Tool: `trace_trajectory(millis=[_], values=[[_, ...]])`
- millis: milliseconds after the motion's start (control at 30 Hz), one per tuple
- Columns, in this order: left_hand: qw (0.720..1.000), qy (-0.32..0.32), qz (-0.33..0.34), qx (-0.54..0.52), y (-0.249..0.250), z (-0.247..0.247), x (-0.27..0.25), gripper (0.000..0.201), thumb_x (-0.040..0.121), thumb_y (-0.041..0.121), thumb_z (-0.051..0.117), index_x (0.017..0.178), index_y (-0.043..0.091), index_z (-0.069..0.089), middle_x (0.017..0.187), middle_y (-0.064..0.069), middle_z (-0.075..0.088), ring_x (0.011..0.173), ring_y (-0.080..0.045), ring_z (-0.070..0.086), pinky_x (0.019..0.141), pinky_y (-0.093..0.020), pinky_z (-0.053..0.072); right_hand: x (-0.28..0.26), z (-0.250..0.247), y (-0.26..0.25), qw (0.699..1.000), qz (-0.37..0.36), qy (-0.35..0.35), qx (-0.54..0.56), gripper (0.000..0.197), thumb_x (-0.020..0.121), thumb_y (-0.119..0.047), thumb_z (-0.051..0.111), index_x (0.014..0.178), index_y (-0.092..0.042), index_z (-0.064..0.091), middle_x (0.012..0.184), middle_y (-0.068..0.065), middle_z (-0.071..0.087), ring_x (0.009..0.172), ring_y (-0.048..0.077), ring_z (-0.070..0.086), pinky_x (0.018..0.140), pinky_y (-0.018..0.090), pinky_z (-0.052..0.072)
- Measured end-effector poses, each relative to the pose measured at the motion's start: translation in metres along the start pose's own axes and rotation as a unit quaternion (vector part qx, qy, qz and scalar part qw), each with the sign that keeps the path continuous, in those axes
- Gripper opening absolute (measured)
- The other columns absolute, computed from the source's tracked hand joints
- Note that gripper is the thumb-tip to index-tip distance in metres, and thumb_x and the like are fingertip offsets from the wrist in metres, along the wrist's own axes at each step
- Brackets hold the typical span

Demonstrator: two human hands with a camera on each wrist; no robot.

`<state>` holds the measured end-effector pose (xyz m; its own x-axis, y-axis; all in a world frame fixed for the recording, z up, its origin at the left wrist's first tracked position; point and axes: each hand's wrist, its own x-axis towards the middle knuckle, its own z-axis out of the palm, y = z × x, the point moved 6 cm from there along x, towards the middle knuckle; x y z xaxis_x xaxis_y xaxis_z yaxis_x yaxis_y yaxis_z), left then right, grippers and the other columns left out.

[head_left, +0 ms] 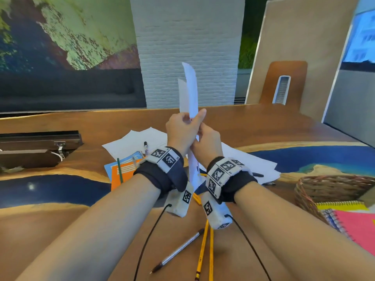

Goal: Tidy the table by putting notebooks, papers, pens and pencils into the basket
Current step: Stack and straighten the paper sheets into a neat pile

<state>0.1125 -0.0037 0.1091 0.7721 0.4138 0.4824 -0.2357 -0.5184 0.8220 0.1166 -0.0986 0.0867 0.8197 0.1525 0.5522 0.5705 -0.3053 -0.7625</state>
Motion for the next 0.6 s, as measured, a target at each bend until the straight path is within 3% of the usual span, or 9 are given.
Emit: trace_trajectory(millis=[33,100,167,233,333,400,467,533,600], values=[[1.000,0.011,0.004,0.007,0.008,-0.007,0.000,0.041,0.086,0.038,0.060,0.056,0.011,0.051,0.059,0.000,0.054,0.067,-0.022,0.050,0.063,-0.029,0.037,-0.004,-0.003,-0.010,1.000,-0.026,-0.014,0.003,0.029,0.086,-0.010,0.056,0.114,-0.012,0.062,0.108,0.007,0.068,0.102,0.021,0.061,0.087,0.033,0.048],[0.999,0.034,0.004,0.010,0.019,-0.023,0.002,0.035,0.088,0.016,0.052,0.056,0.014,0.038,0.057,0.003,0.043,0.067,-0.024,0.041,0.061,-0.028,0.031,-0.011,-0.008,-0.027,0.995,-0.087,-0.054,0.014,0.034,0.086,-0.012,0.059,0.120,-0.012,0.059,0.118,0.004,0.063,0.111,0.016,0.056,0.094,0.023,0.041],[0.999,0.044,0.010,-0.001,0.029,-0.038,0.005,0.024,0.088,0.008,0.046,0.065,0.011,0.044,0.063,0.002,0.046,0.066,-0.022,0.043,0.060,-0.027,0.036,-0.016,-0.016,-0.033,0.987,-0.131,-0.088,-0.007,0.046,0.085,-0.019,0.061,0.130,-0.011,0.052,0.128,0.003,0.055,0.119,0.014,0.049,0.099,0.016,0.032],[0.999,0.020,0.030,-0.025,0.040,-0.046,0.003,0.013,0.090,0.007,0.044,0.086,0.010,0.056,0.079,0.000,0.056,0.073,-0.019,0.051,0.067,-0.024,0.043,-0.016,-0.035,-0.029,0.987,-0.128,-0.067,-0.064,0.054,0.086,-0.023,0.062,0.136,-0.012,0.044,0.134,0.003,0.047,0.124,0.014,0.044,0.103,0.019,0.031],[0.992,-0.027,0.061,-0.107,0.059,-0.049,-0.006,0.027,0.090,0.002,0.046,0.114,0.014,0.052,0.098,0.002,0.059,0.081,-0.015,0.057,0.068,-0.029,0.049,-0.010,-0.086,-0.009,0.993,-0.033,0.066,-0.090,0.066,0.086,-0.028,0.064,0.141,-0.008,0.033,0.139,0.008,0.038,0.130,0.018,0.038,0.106,0.025,0.029],[0.981,-0.063,0.058,-0.175,0.064,-0.045,-0.010,0.043,0.090,-0.004,0.048,0.127,0.016,0.042,0.108,0.003,0.060,0.087,-0.010,0.062,0.070,-0.023,0.053,-0.010,-0.121,0.013,0.988,0.087,0.128,-0.030,0.085,0.081,-0.037,0.069,0.146,-0.008,0.024,0.146,0.009,0.030,0.134,0.020,0.033,0.109,0.029,0.028],[0.971,-0.093,0.056,-0.214,0.067,-0.037,-0.013,0.053,0.089,-0.007,0.050,0.135,0.016,0.036,0.114,0.002,0.061,0.097,-0.013,0.064,0.077,-0.026,0.055,-0.015,-0.148,0.028,0.970,0.180,0.147,0.068,0.102,0.074,-0.046,0.074,0.149,-0.009,0.015,0.151,0.010,0.027,0.137,0.020,0.031,0.111,0.036,0.029],[0.962,-0.110,0.058,-0.244,0.068,-0.026,-0.014,0.052,0.088,-0.010,0.050,0.134,0.014,0.038,0.120,-0.001,0.060,0.107,-0.018,0.061,0.088,-0.034,0.052,-0.022,-0.169,0.031,0.956,0.219,0.139,0.139,0.099,0.075,-0.042,0.074,0.147,-0.006,0.017,0.145,0.008,0.036,0.133,0.019,0.037,0.108,0.035,0.032],[0.952,-0.126,0.037,-0.277,0.064,-0.011,-0.016,0.048,0.087,-0.010,0.053,0.126,0.017,0.045,0.111,-0.001,0.064,0.099,-0.016,0.063,0.085,-0.034,0.052,-0.023,-0.183,0.027,0.961,0.197,0.107,0.160,0.076,0.077,-0.028,0.074,0.137,-0.002,0.036,0.124,0.004,0.053,0.120,0.018,0.050,0.098,0.032,0.040]])
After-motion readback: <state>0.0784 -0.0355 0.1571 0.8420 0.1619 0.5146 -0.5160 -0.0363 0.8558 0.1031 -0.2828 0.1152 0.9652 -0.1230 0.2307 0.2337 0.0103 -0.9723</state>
